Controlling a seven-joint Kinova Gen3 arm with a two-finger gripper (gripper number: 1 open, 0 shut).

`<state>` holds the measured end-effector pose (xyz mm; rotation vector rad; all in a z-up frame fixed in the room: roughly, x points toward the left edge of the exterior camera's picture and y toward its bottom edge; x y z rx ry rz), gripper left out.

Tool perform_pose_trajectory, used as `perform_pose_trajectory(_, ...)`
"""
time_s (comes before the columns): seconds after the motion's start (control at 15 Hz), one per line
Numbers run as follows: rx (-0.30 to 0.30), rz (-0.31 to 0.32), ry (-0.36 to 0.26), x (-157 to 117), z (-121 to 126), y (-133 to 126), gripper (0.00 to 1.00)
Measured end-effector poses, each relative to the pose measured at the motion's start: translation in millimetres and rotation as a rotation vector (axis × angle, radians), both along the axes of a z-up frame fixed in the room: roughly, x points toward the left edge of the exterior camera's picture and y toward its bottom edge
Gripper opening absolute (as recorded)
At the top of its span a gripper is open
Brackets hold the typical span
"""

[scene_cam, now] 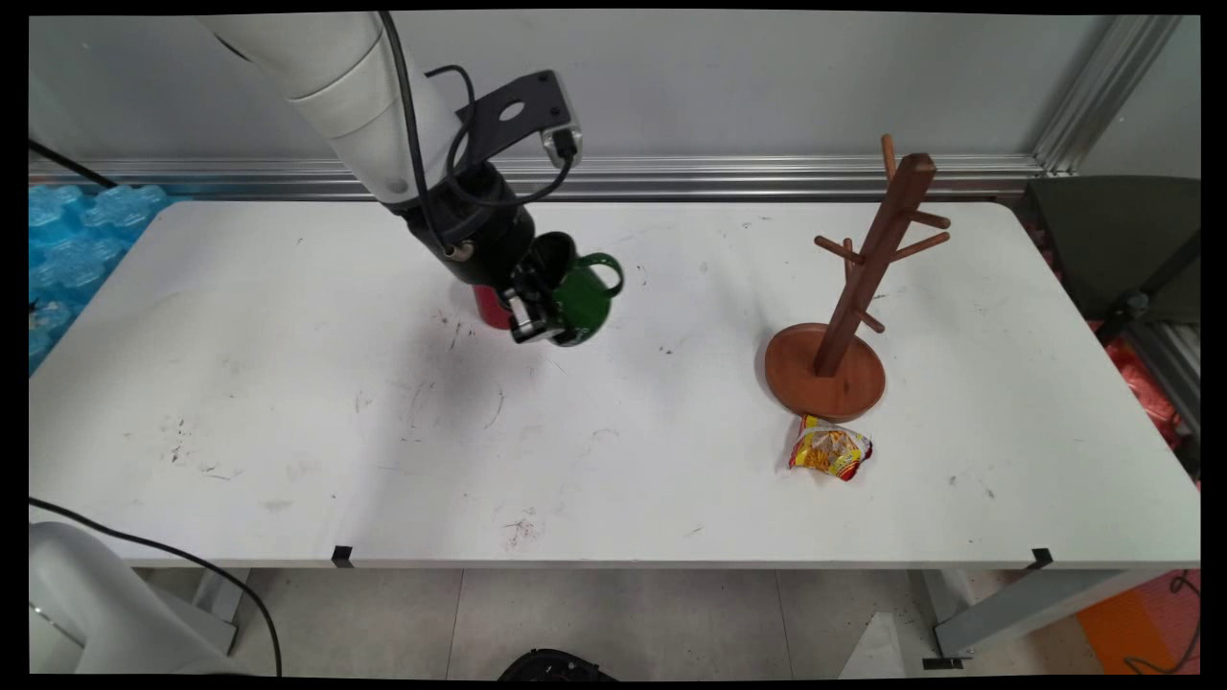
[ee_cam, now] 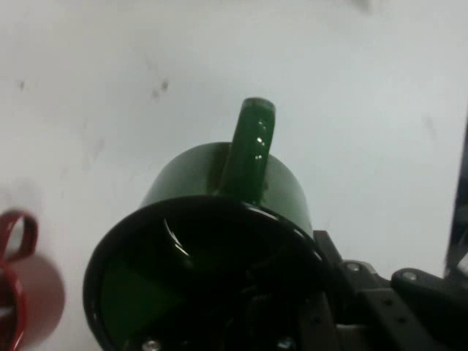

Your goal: Place the picked object on the table

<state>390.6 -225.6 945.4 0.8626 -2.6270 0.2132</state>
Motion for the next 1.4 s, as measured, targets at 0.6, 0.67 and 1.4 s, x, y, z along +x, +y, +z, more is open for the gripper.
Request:
perform_pose_trajectory(0.6, 0.04, 0.023, -0.259, -0.8, -35.4, -12.6, 0.0)
perform_pose_trajectory(0.67, 0.048, 0.027, -0.285, -0.8, -41.4, -14.1, 0.0)
perform_pose_trajectory(1.4, 0.128, 0.007, -0.406, -15.2, -92.7, -25.9, 0.0)
